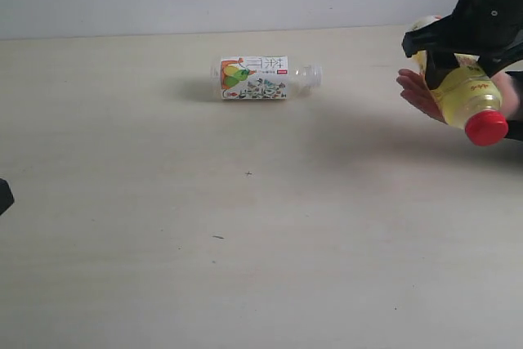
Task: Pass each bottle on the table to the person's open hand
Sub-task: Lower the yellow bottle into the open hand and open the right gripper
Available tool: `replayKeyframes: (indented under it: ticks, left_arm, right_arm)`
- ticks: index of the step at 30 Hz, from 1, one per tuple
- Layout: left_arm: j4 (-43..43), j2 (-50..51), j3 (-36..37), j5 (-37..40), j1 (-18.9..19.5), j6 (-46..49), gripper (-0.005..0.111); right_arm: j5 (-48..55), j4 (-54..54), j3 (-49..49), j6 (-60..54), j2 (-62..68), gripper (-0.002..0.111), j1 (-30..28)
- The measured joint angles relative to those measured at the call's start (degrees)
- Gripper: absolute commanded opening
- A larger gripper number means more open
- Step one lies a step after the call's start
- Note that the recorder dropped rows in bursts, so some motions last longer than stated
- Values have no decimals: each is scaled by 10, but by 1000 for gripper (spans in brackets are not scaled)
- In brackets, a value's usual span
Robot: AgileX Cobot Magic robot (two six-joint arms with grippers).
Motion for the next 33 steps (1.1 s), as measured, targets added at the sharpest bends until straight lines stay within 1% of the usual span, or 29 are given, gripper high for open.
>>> replayKeyframes:
  ticks: [3,5,6,8,13,14,15,16,25,33]
  left_arm:
    - [0,0,0,0,0,0,0]
    - [0,0,0,0,0,0,0]
    - [0,0,0,0,0,0,0]
    - [0,0,0,0,0,0,0]
    - [0,0,0,0,0,0,0]
    - [0,0,0,0,0,0,0]
    - [0,0,0,0,0,0,0]
    - [0,0,0,0,0,0,0]
    - [0,0,0,0,0,0,0]
    - [0,0,0,0,0,0,0]
  right_arm:
    - [-5,0,0,2,4,0,0]
    - [-7,0,0,3,4,4,0]
    - [-6,0,0,3,4,9,0]
    - [-7,0,0,6,4,23,0]
    - [-7,0,0,8,4,72,0]
    - [-7,0,0,9,4,79,0]
    - [-8,0,0,9,4,83,0]
    - [-9,0,0,9,4,84,0]
    - [-26,0,0,9,3,84,0]
    - [-27,-1,0,9,-24,84,0]
